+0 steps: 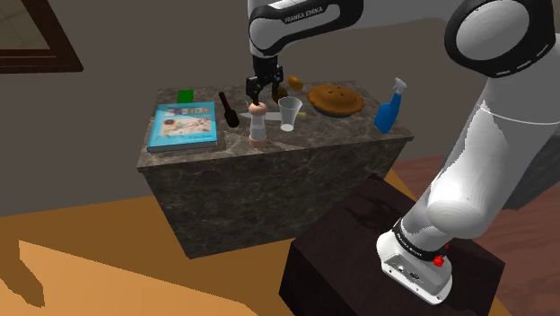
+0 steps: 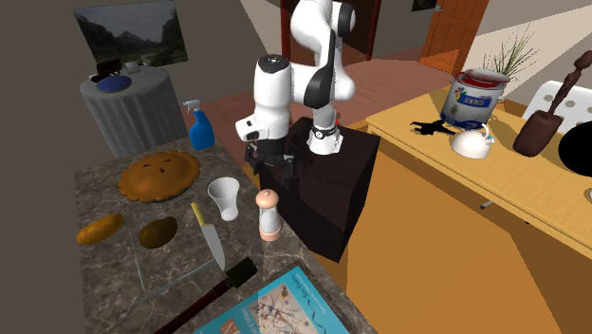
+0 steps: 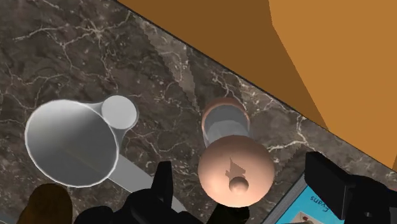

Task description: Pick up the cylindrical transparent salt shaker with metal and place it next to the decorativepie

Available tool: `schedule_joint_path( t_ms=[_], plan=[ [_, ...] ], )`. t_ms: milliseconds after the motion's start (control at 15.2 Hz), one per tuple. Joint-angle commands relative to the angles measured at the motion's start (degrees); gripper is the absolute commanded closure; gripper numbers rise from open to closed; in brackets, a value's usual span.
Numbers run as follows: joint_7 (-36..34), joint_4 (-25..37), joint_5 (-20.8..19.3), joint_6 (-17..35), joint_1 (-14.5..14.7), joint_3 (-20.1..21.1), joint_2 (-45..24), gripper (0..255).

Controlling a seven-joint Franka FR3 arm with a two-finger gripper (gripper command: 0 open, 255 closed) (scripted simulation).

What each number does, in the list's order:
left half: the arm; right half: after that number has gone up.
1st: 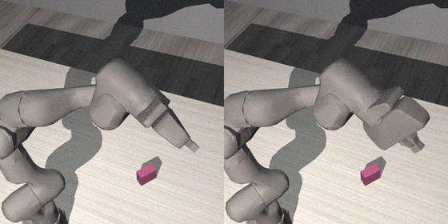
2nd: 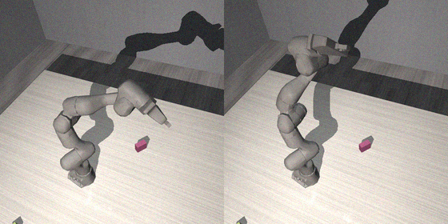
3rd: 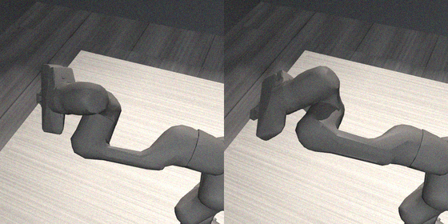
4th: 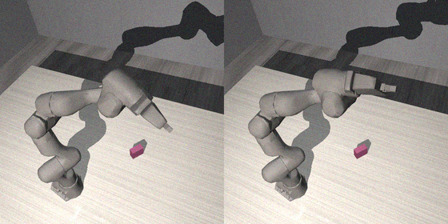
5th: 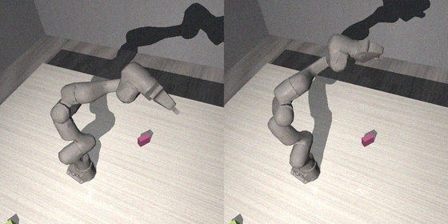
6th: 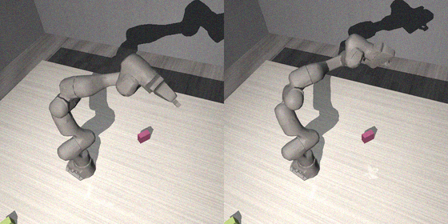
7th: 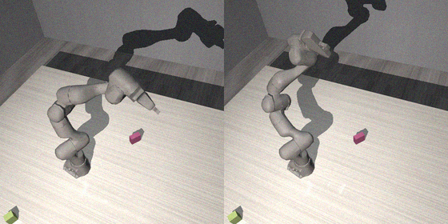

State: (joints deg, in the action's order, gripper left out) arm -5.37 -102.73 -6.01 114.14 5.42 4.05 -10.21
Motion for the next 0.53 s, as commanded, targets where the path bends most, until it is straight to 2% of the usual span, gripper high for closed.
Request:
schedule_joint_path(
  t_ms=[0, 132, 462],
  plan=[
    [-0.68, 5.63, -0.75, -0.28, 0.41, 0.06, -5.01, 0],
    [-1.28, 10.2, -1.36, -0.64, 0.9, 0.05, -8.98, 0],
    [-1.44, 7.98, -1.57, 2.73, 0.76, -0.12, -10.12, 0]
  ],
)
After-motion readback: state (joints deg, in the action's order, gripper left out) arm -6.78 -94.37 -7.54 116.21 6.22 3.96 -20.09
